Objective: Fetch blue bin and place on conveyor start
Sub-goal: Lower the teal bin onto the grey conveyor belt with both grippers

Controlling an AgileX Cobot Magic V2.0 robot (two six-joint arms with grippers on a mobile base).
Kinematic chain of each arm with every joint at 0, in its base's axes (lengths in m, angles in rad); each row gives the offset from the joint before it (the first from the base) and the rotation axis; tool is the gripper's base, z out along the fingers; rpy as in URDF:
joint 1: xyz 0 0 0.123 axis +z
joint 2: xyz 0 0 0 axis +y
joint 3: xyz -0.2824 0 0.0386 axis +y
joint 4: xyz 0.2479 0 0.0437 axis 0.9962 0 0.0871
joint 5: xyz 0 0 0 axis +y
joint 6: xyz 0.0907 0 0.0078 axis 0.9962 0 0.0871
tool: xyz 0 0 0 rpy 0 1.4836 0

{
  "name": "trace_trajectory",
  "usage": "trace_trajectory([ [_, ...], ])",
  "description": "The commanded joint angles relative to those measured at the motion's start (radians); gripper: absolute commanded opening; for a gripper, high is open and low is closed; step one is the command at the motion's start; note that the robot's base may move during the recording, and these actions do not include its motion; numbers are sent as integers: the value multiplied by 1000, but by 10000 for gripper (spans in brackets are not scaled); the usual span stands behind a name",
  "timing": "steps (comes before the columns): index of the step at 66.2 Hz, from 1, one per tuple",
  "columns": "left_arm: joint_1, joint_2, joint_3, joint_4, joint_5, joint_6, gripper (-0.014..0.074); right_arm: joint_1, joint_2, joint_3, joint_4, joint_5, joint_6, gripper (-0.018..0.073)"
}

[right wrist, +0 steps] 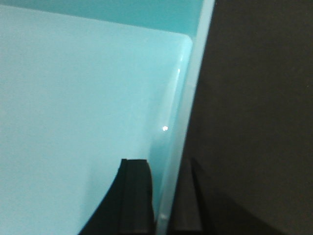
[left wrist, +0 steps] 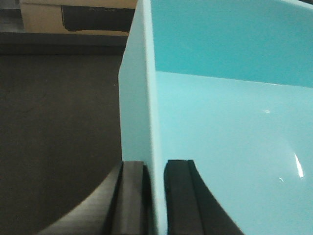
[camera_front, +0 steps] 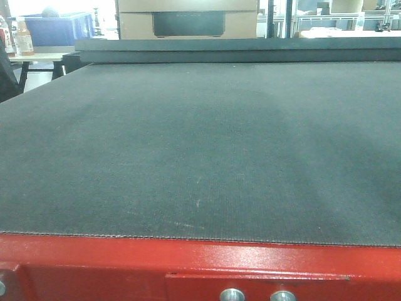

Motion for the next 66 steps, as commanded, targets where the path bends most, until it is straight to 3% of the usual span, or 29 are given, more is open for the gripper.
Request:
trace_trajectory([
  [1, -4, -21, -10, -14, -54, -5, -111, -6, -10, -9, -7, -64, -27, -151],
  [16, -4, 20, -4, -16, 143, -5, -111, -8, 7, -6, -53, 33, -37, -151],
  [24, -4, 71, 33, -16, 166, -5, -111, -16, 62, -3, -60, 73, -37, -151],
  [51, -4, 201, 273, -12, -77, -5, -111, -16, 306, 15, -71, -3, -39, -151],
  [66, -4, 281, 284, 32, -90, -5, -109, -16, 409, 15, -71, -5, -39, -133],
])
